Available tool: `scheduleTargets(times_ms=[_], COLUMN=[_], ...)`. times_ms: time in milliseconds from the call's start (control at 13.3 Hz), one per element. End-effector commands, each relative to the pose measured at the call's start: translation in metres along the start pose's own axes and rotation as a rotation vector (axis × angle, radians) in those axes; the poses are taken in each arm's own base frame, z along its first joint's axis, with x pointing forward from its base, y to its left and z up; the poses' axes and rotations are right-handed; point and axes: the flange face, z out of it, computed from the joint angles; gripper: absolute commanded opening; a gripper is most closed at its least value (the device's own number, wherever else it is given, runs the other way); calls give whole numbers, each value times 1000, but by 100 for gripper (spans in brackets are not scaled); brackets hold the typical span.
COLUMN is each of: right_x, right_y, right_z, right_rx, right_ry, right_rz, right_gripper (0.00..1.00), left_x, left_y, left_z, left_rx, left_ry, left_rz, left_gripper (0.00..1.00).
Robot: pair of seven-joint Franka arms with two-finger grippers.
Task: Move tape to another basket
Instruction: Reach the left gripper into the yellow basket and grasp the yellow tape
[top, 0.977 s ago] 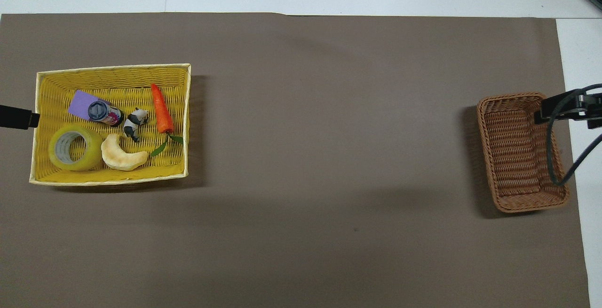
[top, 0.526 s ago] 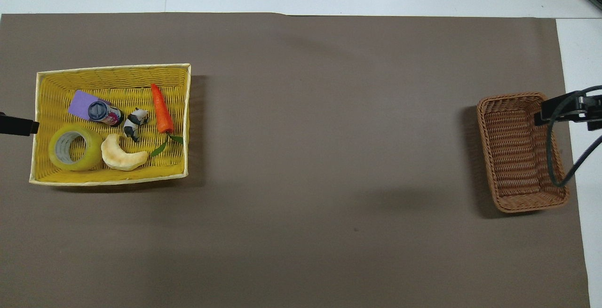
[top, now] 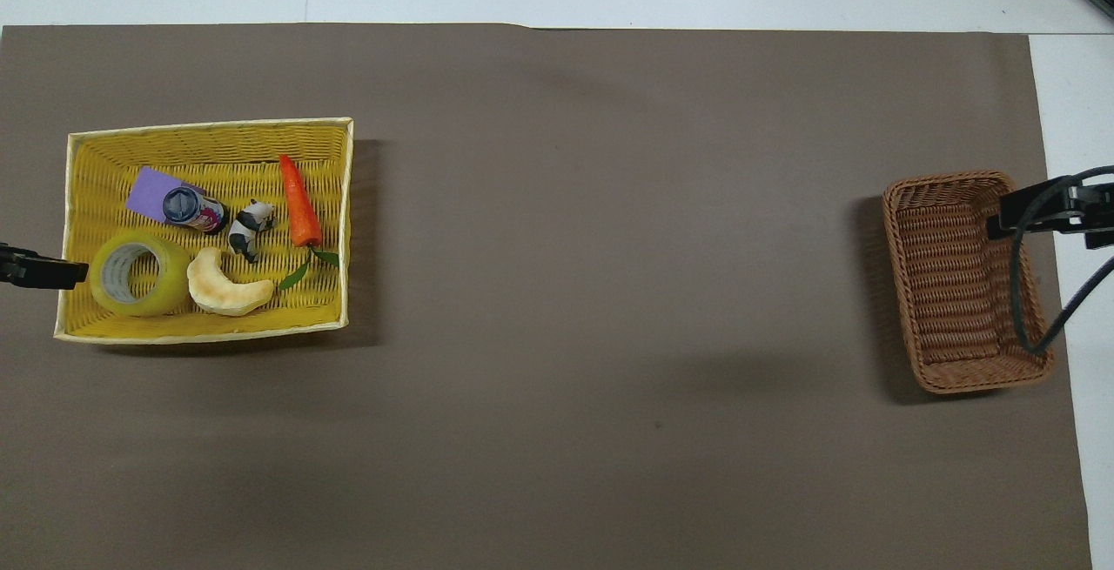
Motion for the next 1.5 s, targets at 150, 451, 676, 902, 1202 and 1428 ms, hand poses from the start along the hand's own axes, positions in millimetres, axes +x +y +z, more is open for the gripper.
scheduleTargets(times_ms=[150,451,676,902,1202,1428], right_x=[-9,-10,-15,-14,-16,-21], right_y=[1,-1,-2,-3,-3,-4], right_z=[1,3,5,5,6,10], right_rx=[19,19,21,21,22,39], right_ry=[-4,-9,-14,-3,-6,7], right_rz=[8,-4,-13,-14,-32,-65], right_gripper=[100,100,100,100,100,100], left_x=[-5,-3,-7,-7,-4,10], left_y=[-36,-35,-25,-22,-24,-26], left_z=[81,125,137,148,145,125], left_rx=[11,-7,-12,-17,-14,1], left_ry=[-2,12,15,7,10,40], left_rz=[-7,-27,-25,-21,-15,-5], left_gripper=[100,99,94,87,0,0])
